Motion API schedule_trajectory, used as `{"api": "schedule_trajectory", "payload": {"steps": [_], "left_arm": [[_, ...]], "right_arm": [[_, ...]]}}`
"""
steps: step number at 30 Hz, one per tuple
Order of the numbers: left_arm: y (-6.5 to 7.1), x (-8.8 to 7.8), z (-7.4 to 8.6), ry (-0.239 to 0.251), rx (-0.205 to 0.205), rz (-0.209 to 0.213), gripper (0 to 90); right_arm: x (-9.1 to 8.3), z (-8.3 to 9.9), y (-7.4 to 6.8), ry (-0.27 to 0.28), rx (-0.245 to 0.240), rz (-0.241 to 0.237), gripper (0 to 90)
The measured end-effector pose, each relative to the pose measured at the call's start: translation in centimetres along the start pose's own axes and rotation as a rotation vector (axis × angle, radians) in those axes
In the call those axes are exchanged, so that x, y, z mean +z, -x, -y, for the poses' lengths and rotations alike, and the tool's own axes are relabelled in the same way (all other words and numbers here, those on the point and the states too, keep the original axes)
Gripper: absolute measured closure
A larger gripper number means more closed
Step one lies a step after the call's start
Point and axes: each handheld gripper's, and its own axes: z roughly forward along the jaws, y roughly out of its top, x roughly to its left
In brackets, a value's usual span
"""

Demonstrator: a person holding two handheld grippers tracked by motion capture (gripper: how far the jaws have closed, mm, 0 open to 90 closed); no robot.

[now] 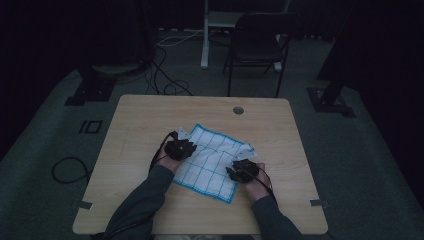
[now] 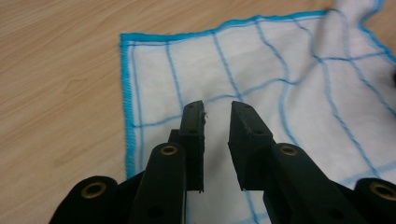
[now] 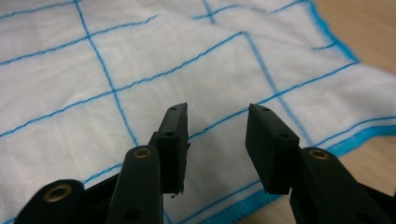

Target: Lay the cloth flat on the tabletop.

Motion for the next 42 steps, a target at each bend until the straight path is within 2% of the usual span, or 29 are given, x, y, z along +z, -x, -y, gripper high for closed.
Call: {"api": "schedule_trajectory", "payload": {"steps": [6, 12, 14, 18, 23, 28, 32, 36, 40, 41, 42], "left_arm": [[-0.9, 2.5, -0.5, -0.064, -0.019, -0.025, 76.9], [-1.4, 3.7, -0.1, -0.104, -0.033, -0.037, 76.3], [-1.6, 3.6, 0.2, -0.093, -0.051, -0.026, 76.4], [-1.9, 3.2, 0.7, -0.091, -0.051, -0.046, 77.4], [-2.5, 2.1, 1.9, -0.072, -0.088, -0.048, 78.0], [-2.4, 1.1, 2.9, -0.065, -0.104, -0.057, 78.2], [-2.1, -0.2, 4.4, -0.04, -0.142, -0.058, 78.2], [-1.9, -1.1, 5.4, -0.023, -0.161, -0.062, 78.0], [-1.8, -1.5, 5.8, -0.016, -0.16, -0.078, 72.6], [-1.7, -2.4, 6.5, 0.011, -0.169, -0.1, 69.0], [-1.7, -2.8, 6.7, 0.024, -0.178, -0.096, 68.4]], "right_arm": [[-0.1, 0.4, -0.1, 0.006, 0.016, -0.009, 59.6], [-0.5, 1.0, 0.1, 0.016, 0.03, -0.022, 59.4], [-0.6, 1.1, 0.1, 0.014, 0.024, -0.019, 59.3], [-1.0, 1.5, 0.2, 0.015, 0.022, -0.018, 58.3], [-1.2, 1.9, 0.7, 0.022, 0.034, -0.019, 56.8], [-1.1, 2.0, 1.0, 0.024, 0.041, -0.02, 55.9], [-0.9, 1.8, 1.4, 0.031, 0.04, -0.023, 53.9], [-0.5, 1.4, 1.7, 0.029, 0.031, -0.019, 53.2], [-0.3, 1.4, 1.8, 0.039, 0.036, -0.019, 52.8], [-0.4, 1.4, 1.7, 0.038, 0.037, -0.013, 52.6], [-0.4, 1.4, 1.7, 0.039, 0.034, -0.009, 52.5]]}}
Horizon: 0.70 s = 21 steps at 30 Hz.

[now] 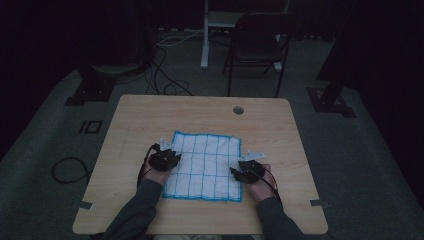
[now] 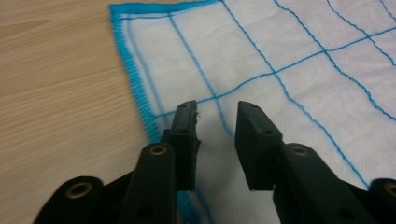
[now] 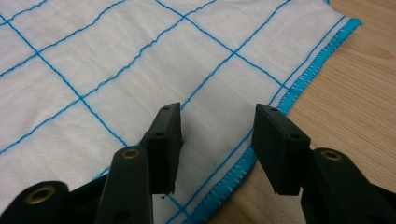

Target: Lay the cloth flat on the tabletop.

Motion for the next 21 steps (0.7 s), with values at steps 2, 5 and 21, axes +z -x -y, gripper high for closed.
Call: {"api": "schedule_trajectory", "payload": {"steps": [2, 5, 21], "left_arm": [[-0.2, -1.0, 0.5, 0.023, -0.017, 0.009, 67.5], [-0.3, -2.1, 1.4, 0.042, -0.033, 0.004, 65.9], [-0.4, -2.5, 2.7, 0.038, -0.137, 0.004, 59.8]], "right_arm": [[0.0, 0.0, -0.1, 0.003, -0.002, 0.005, 52.2], [0.0, 0.2, 0.0, 0.016, 0.016, 0.0, 51.9], [0.0, 0.5, -0.1, 0.031, 0.028, 0.008, 51.8]]}}
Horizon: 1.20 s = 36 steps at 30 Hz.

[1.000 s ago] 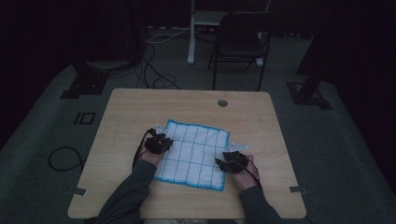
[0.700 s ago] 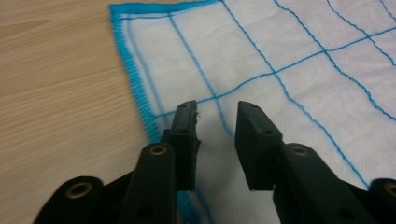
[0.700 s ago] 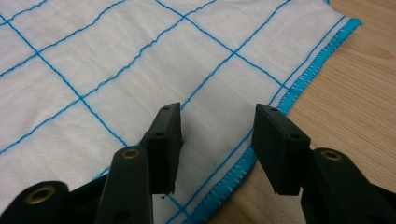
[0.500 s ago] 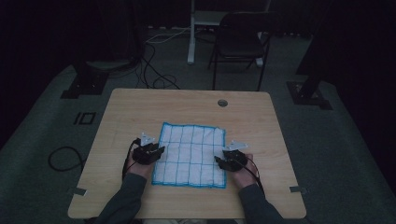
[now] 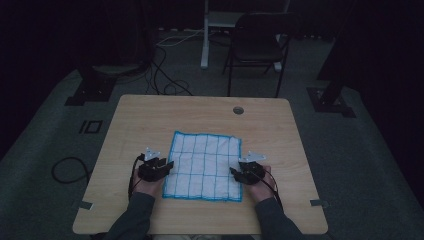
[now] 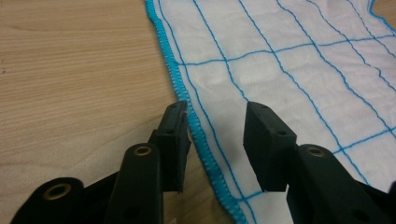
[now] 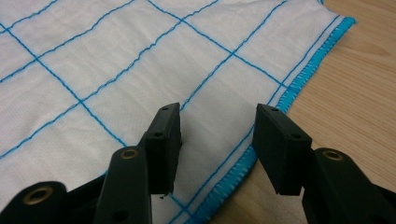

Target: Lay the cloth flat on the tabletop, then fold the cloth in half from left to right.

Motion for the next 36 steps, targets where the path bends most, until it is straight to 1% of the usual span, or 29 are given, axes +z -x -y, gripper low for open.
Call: {"api": "schedule_trajectory", "payload": {"steps": [8, 11, 13, 19, 20, 24, 25, 29, 31, 32, 33, 34, 35, 36], "left_arm": [[-0.1, 0.4, -0.6, 0.002, -0.018, -0.015, 58.2], [-0.2, 0.4, -0.7, 0.007, -0.032, -0.021, 57.5], [-0.3, 0.7, -0.9, -0.004, -0.042, -0.025, 56.2], [-0.2, 1.2, -1.1, -0.016, -0.05, -0.029, 54.7], [-0.1, 1.6, -1.1, -0.028, -0.054, -0.029, 53.5], [0.2, 1.9, -1.1, -0.025, -0.045, -0.032, 51.9], [0.3, 2.0, -1.1, -0.023, -0.046, -0.02, 51.8], [0.8, 2.2, -1.1, -0.02, -0.038, -0.015, 51.4], [0.9, 2.3, -1.2, -0.02, -0.041, -0.011, 51.4], [1.1, 2.4, -1.2, -0.016, -0.047, -0.008, 51.4], [1.5, 2.6, -1.3, -0.02, -0.041, -0.005, 54.1], [1.5, 2.6, -1.3, -0.02, -0.041, -0.005, 55.0], [1.9, 2.7, -1.3, -0.027, -0.028, -0.012, 57.1], [1.9, 2.7, -1.3, -0.027, -0.028, -0.012, 58.7]], "right_arm": [[-0.1, 0.1, 0.0, 0.001, 0.001, -0.004, 51.7], [-0.1, 0.1, 0.0, 0.0, -0.001, -0.003, 51.6], [-0.1, 0.1, 0.0, -0.001, -0.001, -0.004, 51.4], [-0.1, 0.1, 0.1, 0.0, -0.001, -0.004, 51.3], [-0.1, 0.1, 0.1, 0.0, 0.0, -0.004, 51.3], [-0.1, 0.1, 0.0, 0.0, -0.001, -0.003, 51.3], [-0.1, 0.1, 0.0, 0.0, -0.001, -0.003, 51.3], [-0.1, 0.1, 0.0, 0.001, -0.003, -0.001, 51.3], [-0.1, 0.1, 0.0, 0.001, -0.003, -0.001, 51.3], [-0.1, 0.1, 0.0, 0.001, -0.003, -0.001, 51.3], [-0.1, 0.1, 0.0, 0.001, -0.004, -0.001, 51.3], [-0.1, 0.1, 0.0, 0.001, -0.004, -0.001, 51.3], [-0.1, 0.1, 0.0, 0.0, -0.004, -0.001, 51.2], [-0.1, 0.1, 0.0, 0.0, -0.004, -0.001, 51.2]]}}
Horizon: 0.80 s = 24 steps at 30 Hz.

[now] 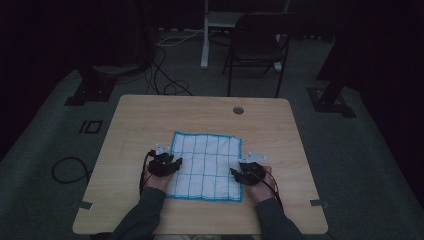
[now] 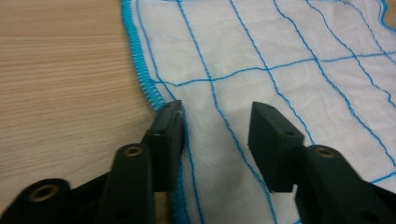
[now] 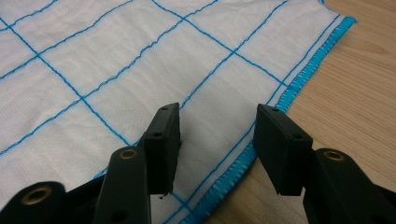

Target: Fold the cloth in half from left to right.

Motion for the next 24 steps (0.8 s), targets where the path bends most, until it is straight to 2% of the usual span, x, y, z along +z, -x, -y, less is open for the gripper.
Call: {"api": "schedule_trajectory", "payload": {"steps": [2, 4, 8, 17, 21, 24], "left_arm": [[0.2, 0.0, 0.0, -0.004, -0.004, -0.004, 61.5], [0.2, 0.0, 0.0, -0.008, -0.001, -0.003, 73.2], [-0.2, -0.1, 0.1, -0.016, -0.008, 0.002, 85.1], [-1.3, -1.0, 0.7, -0.01, -0.022, -0.006, 87.4], [-2.3, -1.5, 0.9, -0.004, -0.039, -0.019, 87.3], [-2.8, -1.7, 1.0, -0.003, -0.049, -0.023, 87.4]], "right_arm": [[0.0, 0.0, 0.0, -0.001, -0.001, 0.001, 51.3], [-0.1, 0.0, 0.0, -0.003, -0.001, 0.001, 51.3], [-0.1, 0.0, 0.0, -0.004, -0.001, 0.0, 51.3], [-0.4, 0.1, 0.3, 0.015, 0.026, -0.011, 53.3], [-0.3, 0.2, 0.1, 0.008, 0.021, -0.018, 55.8], [-0.1, 0.2, -0.5, 0.007, 0.007, -0.032, 57.7]]}}
